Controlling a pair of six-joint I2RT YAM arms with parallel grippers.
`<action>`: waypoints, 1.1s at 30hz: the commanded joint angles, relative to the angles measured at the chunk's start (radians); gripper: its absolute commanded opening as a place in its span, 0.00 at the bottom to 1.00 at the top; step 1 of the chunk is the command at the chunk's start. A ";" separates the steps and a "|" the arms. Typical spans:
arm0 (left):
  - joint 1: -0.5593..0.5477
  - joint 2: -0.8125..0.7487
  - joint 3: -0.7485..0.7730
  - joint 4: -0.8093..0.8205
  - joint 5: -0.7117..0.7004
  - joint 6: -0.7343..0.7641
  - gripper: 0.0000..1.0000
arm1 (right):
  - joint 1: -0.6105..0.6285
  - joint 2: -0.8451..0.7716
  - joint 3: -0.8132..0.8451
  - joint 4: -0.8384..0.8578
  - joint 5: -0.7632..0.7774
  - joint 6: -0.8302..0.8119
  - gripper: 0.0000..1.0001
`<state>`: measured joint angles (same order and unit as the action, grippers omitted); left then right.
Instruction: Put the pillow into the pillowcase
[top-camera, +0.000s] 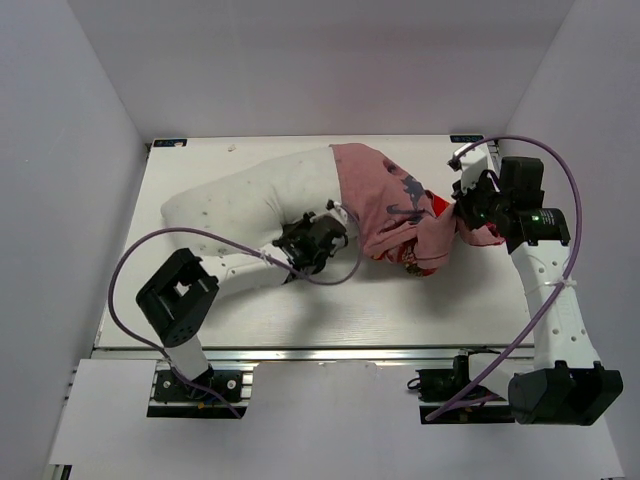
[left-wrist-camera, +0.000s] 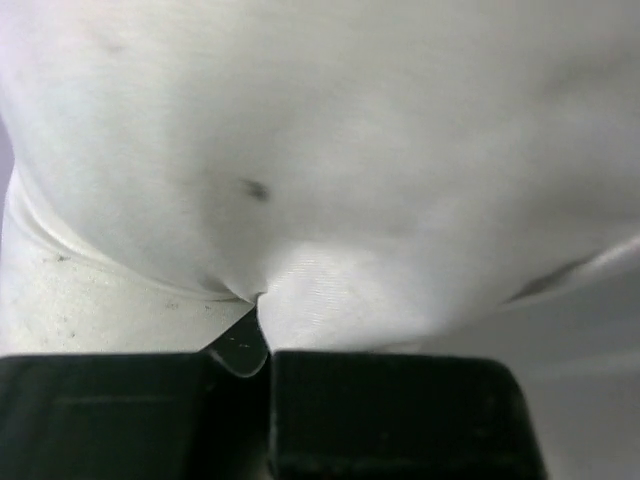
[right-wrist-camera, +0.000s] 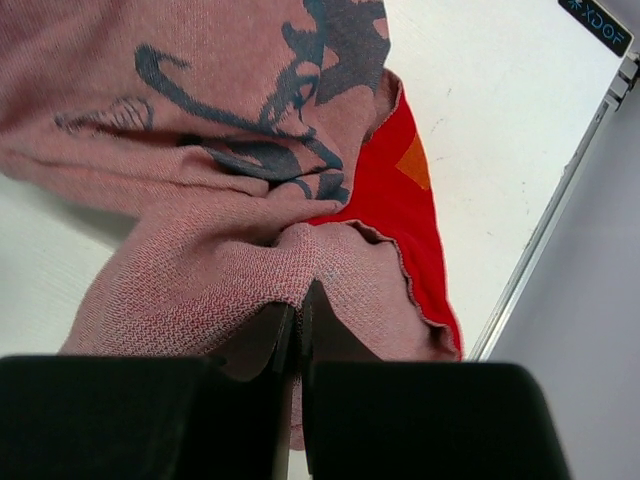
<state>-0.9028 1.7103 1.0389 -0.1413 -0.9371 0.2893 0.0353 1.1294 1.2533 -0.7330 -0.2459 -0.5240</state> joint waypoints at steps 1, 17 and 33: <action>0.068 -0.034 0.111 -0.128 0.164 -0.097 0.00 | -0.024 0.003 -0.002 0.096 0.000 0.038 0.00; 0.180 -0.149 0.845 -0.744 1.139 -0.406 0.00 | -0.175 0.194 0.452 0.175 -0.271 0.339 0.00; 0.603 -0.244 0.181 -0.402 1.715 -0.704 0.00 | -0.153 0.680 0.779 0.351 -0.101 0.668 0.00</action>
<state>-0.3214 1.4570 1.2785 -0.6369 0.6674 -0.3653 -0.1299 1.6714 1.9656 -0.4362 -0.4370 0.0711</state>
